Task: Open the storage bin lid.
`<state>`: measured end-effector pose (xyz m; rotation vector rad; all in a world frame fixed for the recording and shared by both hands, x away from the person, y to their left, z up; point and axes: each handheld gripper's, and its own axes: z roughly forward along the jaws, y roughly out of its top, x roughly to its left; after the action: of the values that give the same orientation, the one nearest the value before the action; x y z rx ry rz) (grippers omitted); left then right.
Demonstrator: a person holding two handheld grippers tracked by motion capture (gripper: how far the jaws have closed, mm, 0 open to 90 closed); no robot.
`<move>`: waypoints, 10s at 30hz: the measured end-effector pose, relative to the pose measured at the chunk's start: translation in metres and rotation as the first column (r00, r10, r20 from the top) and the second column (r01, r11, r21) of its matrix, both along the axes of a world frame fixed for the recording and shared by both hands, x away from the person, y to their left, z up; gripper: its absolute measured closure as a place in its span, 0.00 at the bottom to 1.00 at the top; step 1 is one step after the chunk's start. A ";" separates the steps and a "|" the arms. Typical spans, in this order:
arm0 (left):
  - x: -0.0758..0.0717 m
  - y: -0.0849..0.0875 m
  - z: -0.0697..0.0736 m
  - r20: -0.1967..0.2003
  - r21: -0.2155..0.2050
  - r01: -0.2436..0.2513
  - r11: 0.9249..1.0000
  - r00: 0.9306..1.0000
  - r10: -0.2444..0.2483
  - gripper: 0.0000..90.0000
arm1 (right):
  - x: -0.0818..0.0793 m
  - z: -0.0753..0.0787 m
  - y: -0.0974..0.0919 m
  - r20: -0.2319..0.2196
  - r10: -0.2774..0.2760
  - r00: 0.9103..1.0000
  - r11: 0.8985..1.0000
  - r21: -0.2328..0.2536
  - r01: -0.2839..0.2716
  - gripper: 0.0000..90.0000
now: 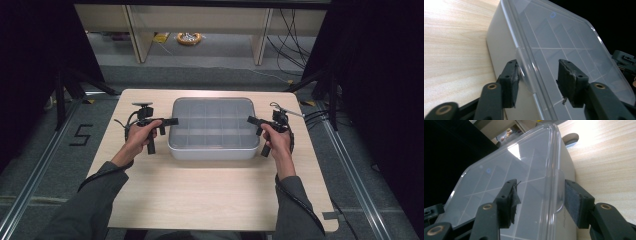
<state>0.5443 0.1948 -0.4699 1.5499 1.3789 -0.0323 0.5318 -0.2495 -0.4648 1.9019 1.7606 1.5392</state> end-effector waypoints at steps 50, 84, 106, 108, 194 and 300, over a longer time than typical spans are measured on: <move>-0.045 0.008 0.062 0.148 -0.021 -0.050 0.999 0.988 0.052 0.76 | -0.042 0.057 0.005 0.157 -0.099 0.983 0.994 0.058 0.091 0.73; -0.113 0.014 0.054 0.223 -0.009 0.015 1.000 0.975 -0.012 0.76 | -0.127 0.056 0.002 0.237 -0.014 0.971 0.998 0.055 0.001 0.74; -0.162 0.022 0.017 0.180 -0.008 0.075 0.997 0.981 -0.073 0.76 | -0.182 0.027 0.004 0.210 0.031 0.977 0.997 0.058 -0.044 0.74; -0.167 0.021 0.015 0.173 -0.005 0.071 0.997 0.982 -0.069 0.76 | -0.186 0.025 0.004 0.200 0.029 0.979 0.998 0.050 -0.040 0.74; -0.220 0.012 -0.050 -0.013 0.128 0.264 0.956 0.964 -0.264 0.68 | -0.237 -0.050 -0.001 -0.034 0.071 0.997 0.993 -0.096 -0.074 0.62; -0.217 0.022 -0.028 0.225 0.195 0.190 0.962 0.946 -0.232 0.17 | -0.236 -0.022 -0.012 0.218 0.081 0.972 0.952 -0.305 -0.011 0.19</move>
<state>0.3276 0.2166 -0.4979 1.7761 1.0373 0.1466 0.2962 -0.2620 -0.4865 1.4873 1.8242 1.3458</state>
